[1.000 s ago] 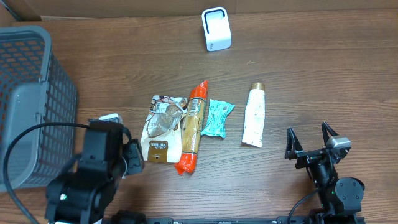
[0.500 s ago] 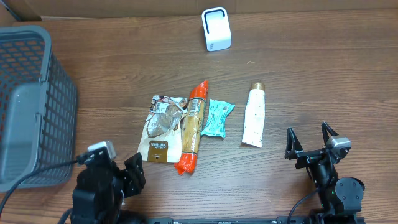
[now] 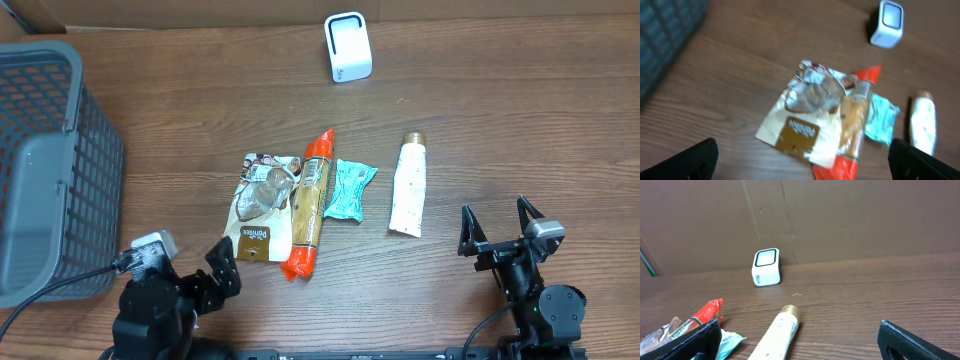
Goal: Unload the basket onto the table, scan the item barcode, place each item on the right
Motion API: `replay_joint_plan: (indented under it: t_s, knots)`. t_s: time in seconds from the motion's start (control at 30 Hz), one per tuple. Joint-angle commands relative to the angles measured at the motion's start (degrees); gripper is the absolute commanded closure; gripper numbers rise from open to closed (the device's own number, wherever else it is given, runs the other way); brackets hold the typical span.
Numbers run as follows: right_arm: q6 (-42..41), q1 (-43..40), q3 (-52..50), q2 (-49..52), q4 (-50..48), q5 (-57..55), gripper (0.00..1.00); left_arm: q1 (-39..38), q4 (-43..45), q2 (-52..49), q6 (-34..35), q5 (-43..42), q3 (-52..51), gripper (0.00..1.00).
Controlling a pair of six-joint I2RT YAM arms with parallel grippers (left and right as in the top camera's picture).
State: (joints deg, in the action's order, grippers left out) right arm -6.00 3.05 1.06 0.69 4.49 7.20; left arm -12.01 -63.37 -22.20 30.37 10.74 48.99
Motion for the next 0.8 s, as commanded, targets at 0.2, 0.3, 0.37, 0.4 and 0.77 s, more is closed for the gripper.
replay_joint_plan:
  t_s: [0.2, 0.3, 0.37, 0.4, 0.77]
  knots:
    - [0.1, 0.2, -0.6, -0.3, -0.3, -0.2, 0.0, -0.2, 3.9, 0.2, 1.0, 23.9, -1.1, 0.01]
    - [0.1, 0.2, -0.6, -0.3, -0.3, -0.2, 0.0, -0.2, 4.5, 0.2, 1.0, 24.3, -1.1, 0.0]
    - [0.1, 0.2, -0.6, -0.3, -0.3, -0.2, 0.0, -0.2, 3.8, 0.2, 1.0, 24.1, -1.1, 0.01]
    - [0.1, 0.2, -0.6, -0.3, -0.3, -0.2, 0.0, -0.2, 3.4, 0.2, 1.0, 24.1, -1.1, 0.01]
    - [0.1, 0.2, -0.6, -0.3, -0.3, -0.2, 0.0, -0.2, 2.1, 0.2, 1.0, 24.0, -1.1, 0.0]
